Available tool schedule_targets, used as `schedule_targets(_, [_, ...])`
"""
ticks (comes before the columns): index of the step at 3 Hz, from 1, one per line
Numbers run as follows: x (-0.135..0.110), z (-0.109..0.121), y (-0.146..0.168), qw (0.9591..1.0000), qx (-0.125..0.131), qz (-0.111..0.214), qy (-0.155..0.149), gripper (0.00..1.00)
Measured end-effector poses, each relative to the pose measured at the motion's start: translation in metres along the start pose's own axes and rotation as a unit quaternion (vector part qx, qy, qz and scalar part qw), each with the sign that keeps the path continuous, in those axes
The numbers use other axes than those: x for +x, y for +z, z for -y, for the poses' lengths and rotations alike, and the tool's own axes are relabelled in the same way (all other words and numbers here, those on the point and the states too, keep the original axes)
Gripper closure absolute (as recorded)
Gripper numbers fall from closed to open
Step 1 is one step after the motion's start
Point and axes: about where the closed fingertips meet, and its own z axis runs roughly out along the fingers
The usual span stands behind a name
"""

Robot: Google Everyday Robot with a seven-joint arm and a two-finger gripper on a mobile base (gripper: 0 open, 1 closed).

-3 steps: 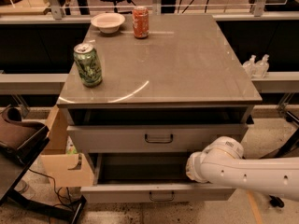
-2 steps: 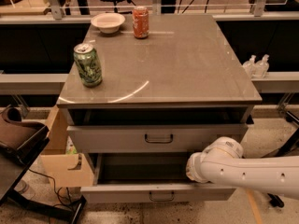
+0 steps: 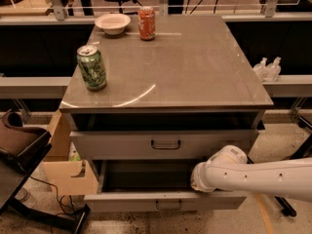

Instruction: Open middle drawer

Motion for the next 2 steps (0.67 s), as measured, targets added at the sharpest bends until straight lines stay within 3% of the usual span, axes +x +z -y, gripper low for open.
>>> schedule_targets(2, [-0.0037,-0.0029,0.0119,0.9999,-0.010,0.010,0.000,1.00])
